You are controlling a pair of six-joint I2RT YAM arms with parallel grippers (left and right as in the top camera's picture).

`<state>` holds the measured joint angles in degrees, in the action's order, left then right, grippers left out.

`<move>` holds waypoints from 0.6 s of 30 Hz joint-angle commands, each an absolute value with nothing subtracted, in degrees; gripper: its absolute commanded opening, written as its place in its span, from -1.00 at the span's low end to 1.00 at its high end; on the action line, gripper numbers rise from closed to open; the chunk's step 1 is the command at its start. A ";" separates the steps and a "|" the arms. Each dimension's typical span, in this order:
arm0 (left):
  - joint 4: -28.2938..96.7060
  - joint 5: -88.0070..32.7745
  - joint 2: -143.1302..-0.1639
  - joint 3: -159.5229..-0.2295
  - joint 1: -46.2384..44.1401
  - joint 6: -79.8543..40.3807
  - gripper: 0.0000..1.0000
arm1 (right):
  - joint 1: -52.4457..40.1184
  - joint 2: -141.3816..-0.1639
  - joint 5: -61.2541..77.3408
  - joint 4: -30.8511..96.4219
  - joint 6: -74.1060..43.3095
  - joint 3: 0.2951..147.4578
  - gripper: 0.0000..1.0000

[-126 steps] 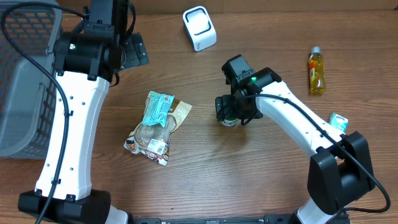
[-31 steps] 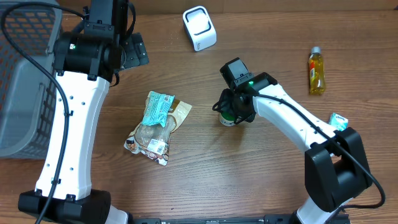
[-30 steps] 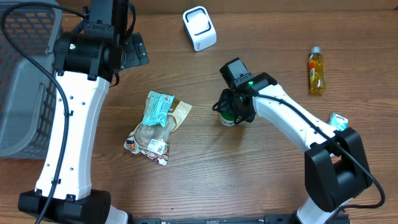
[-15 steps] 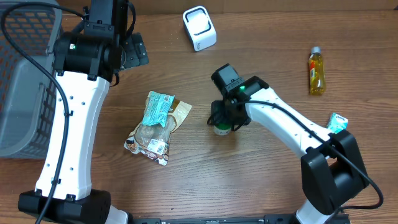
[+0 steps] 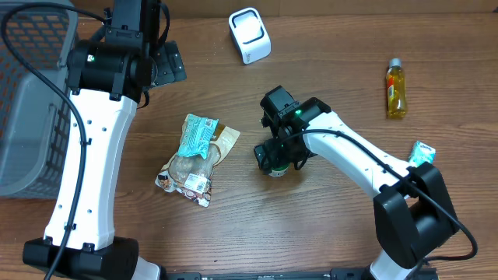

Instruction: Scan the item barcode

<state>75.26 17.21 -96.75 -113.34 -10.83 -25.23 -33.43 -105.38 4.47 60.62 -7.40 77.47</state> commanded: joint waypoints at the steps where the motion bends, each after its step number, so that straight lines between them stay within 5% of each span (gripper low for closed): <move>1: 75.18 18.02 -95.50 -114.48 -10.90 -24.40 0.99 | -33.74 -105.56 4.16 61.01 -11.35 81.62 1.00; 11: 75.18 18.02 -95.50 -114.50 -10.90 -24.40 0.99 | -33.26 -105.56 4.16 61.80 -31.20 85.14 1.00; 18: 75.18 18.02 -95.50 -114.50 -10.90 -24.40 0.99 | -33.26 -105.56 8.64 60.73 -28.64 85.14 1.00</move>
<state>75.24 17.21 -96.75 -113.34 -10.83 -25.23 -33.41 -105.45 6.72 60.80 -29.08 83.57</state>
